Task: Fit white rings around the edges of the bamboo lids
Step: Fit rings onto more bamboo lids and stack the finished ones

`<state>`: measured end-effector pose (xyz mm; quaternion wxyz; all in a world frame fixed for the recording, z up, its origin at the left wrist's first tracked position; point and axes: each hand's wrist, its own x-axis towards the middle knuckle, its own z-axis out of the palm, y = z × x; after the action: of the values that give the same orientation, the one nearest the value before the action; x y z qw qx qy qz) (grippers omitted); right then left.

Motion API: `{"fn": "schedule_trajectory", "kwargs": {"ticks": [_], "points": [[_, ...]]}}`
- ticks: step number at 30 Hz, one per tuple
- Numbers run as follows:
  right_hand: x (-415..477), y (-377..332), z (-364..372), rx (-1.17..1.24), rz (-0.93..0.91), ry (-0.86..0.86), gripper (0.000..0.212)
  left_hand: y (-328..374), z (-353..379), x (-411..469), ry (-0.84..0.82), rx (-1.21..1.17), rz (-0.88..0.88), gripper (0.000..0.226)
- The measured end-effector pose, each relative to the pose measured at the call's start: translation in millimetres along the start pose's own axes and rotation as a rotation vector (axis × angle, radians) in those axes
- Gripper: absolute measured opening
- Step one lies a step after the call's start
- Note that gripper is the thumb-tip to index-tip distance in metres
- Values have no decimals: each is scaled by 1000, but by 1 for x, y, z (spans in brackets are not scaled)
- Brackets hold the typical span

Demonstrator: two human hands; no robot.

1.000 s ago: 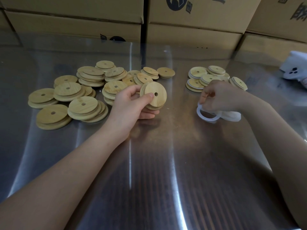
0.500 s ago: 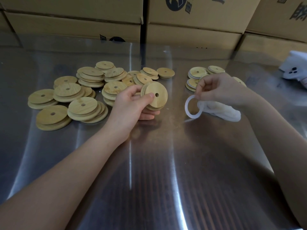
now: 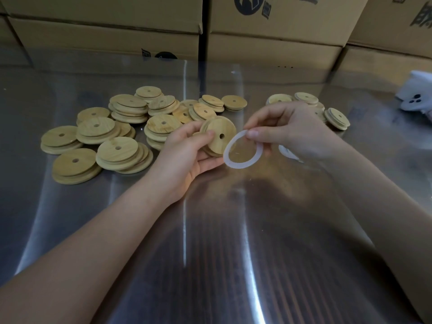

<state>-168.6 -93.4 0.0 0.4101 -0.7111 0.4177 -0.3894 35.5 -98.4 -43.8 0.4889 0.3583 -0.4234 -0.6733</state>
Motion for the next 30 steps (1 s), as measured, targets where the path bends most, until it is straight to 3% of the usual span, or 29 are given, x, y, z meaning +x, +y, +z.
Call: {"fn": "schedule_trajectory", "kwargs": {"ticks": [6,10,25,30], "points": [[4,6,21,11,-39,126,12,2,2,-3,-111,-25,-76,42],[3,7,27,15,-62,196,14,-1,1,-5,-168,79,-4,55],[4,9,27,-100,-49,276,14,-10,1,-5,-245,255,104,43],[4,8,22,-109,-30,252,12,-10,4,-8,-192,371,253,41]]}}
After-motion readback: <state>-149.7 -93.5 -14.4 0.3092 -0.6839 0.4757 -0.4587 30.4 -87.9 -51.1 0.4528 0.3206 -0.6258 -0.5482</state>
